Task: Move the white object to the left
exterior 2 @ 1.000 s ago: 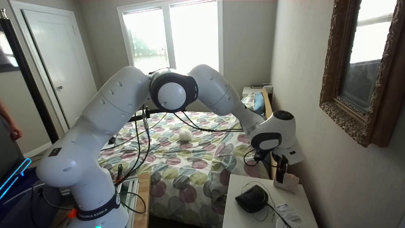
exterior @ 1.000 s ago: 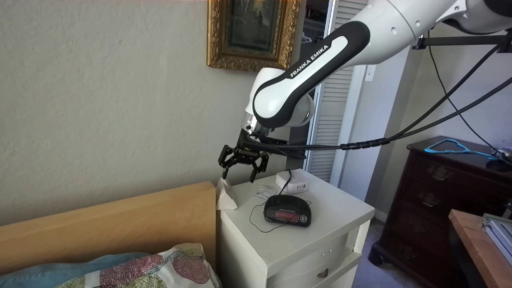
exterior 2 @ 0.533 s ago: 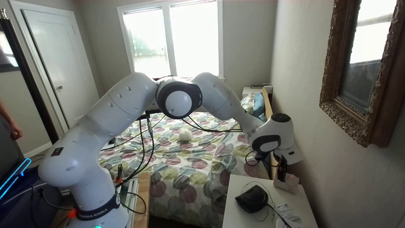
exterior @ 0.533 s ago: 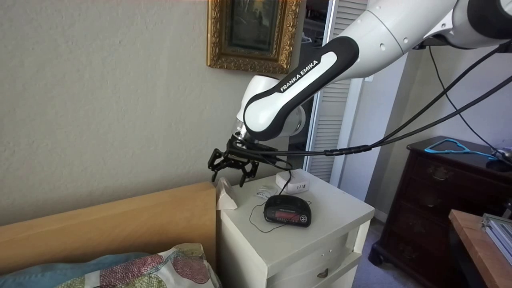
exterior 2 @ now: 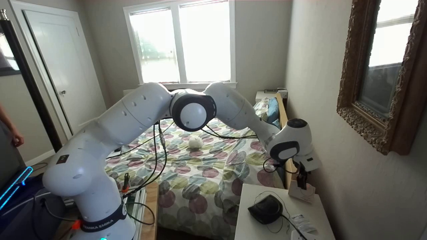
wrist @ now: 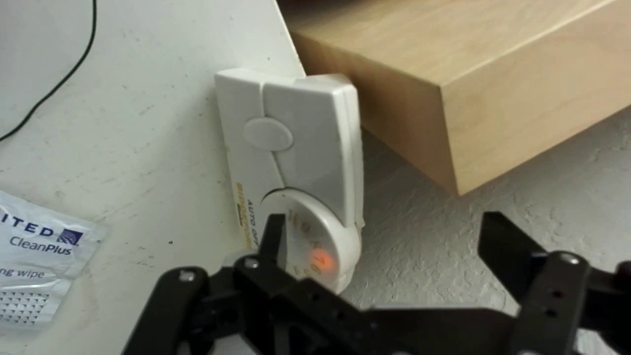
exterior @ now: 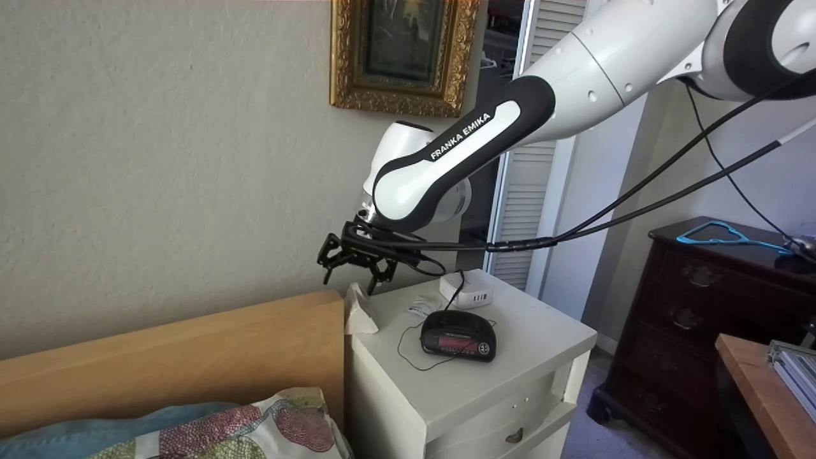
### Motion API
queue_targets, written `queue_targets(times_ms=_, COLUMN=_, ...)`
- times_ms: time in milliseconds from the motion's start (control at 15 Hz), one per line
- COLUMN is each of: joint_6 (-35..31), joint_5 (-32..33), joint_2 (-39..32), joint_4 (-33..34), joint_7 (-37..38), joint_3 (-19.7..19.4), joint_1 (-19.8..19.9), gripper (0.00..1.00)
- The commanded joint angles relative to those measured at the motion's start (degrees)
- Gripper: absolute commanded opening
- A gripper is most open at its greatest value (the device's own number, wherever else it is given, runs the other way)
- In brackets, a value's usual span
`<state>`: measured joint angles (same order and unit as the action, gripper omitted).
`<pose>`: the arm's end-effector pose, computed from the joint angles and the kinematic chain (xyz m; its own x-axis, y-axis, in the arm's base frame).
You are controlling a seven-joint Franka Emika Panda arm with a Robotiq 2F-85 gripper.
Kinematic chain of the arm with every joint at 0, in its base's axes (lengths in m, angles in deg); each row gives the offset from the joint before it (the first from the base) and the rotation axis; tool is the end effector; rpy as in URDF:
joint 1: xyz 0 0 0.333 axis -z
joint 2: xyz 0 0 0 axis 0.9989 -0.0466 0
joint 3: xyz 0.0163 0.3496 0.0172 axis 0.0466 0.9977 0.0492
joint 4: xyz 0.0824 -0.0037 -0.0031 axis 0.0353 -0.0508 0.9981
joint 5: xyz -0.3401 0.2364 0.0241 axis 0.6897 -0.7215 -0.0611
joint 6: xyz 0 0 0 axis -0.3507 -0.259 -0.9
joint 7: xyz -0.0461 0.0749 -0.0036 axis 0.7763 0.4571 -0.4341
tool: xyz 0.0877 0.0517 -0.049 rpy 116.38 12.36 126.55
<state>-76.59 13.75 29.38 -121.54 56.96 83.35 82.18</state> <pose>0.8153 0.0215 0.1584 0.5781 -0.7976 0.1723 -0.7368 -0.6010 -0.3098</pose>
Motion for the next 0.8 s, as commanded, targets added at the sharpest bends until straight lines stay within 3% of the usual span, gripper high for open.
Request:
queue_targets(times_ms=0, joint_6=1.06, joint_5=-0.29, joint_2=-2.52, joint_4=3.94, joint_7=3.06, joint_3=-1.70, joint_1=-0.53, gripper=1.00)
queue_targets(times_ms=600, joint_6=4.70, joint_5=0.93, joint_2=-3.45, joint_4=5.55, joint_7=6.43, joint_3=-4.06, joint_1=-0.53, gripper=1.00)
queue_targets(times_ms=733, joint_6=5.19, joint_5=0.95, joint_2=-3.45, joint_4=5.57, joint_7=6.54, joint_3=-4.03, joint_1=-0.49, gripper=0.79)
